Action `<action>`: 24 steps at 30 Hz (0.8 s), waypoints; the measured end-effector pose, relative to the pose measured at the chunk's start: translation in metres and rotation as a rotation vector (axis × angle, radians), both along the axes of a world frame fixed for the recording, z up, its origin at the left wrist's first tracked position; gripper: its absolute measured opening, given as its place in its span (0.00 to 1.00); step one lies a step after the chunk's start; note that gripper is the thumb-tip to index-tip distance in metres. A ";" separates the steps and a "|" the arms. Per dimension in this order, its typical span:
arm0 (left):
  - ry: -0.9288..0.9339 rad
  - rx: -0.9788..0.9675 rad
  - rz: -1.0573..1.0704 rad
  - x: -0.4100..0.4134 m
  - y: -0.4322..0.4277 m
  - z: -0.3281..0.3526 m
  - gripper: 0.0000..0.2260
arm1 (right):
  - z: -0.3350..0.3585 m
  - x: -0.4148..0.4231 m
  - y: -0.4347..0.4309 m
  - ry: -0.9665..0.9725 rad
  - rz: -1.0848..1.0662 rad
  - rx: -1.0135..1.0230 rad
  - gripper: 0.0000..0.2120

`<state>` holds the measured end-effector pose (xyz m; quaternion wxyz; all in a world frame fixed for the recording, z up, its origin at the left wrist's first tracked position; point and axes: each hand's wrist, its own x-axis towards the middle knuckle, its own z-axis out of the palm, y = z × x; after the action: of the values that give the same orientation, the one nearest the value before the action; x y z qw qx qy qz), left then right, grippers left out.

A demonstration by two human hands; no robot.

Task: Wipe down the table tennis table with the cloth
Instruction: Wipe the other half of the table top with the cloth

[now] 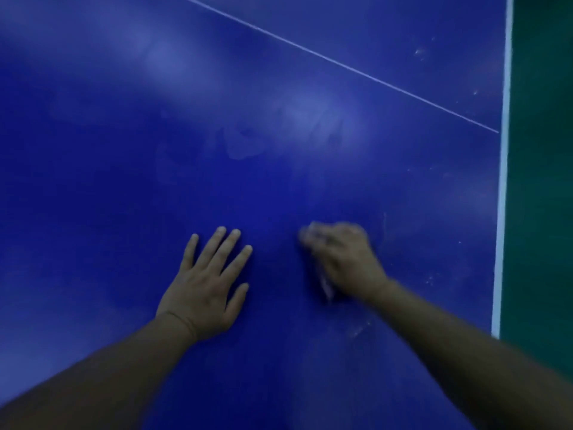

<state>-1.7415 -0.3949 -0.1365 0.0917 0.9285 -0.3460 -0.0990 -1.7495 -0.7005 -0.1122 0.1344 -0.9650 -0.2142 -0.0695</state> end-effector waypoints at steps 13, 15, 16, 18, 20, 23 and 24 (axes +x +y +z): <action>0.046 -0.042 0.015 0.005 0.003 0.003 0.30 | -0.005 -0.102 0.085 0.095 -0.001 0.113 0.13; 0.073 -0.046 0.012 0.005 0.004 0.005 0.31 | 0.002 -0.095 0.056 0.137 0.201 0.035 0.14; 0.096 -0.035 0.008 0.006 0.004 0.006 0.32 | 0.004 -0.078 0.038 0.123 0.240 0.012 0.15; 0.133 -0.007 -0.005 0.006 0.007 0.010 0.32 | 0.009 -0.036 0.019 0.032 0.081 0.003 0.14; 0.103 0.013 -0.017 -0.005 0.016 0.014 0.31 | 0.011 -0.010 0.024 -0.015 -0.273 0.017 0.12; 0.056 0.038 0.032 -0.051 0.039 0.015 0.30 | 0.003 -0.029 0.056 -0.021 -0.491 0.065 0.14; 0.049 0.049 0.043 -0.071 0.049 0.013 0.30 | 0.000 -0.049 0.070 -0.028 -0.446 0.073 0.15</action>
<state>-1.8130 -0.3460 -0.1238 0.0797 0.9348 -0.3213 -0.1284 -1.7985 -0.6303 -0.1123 0.1477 -0.9819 0.0055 -0.1185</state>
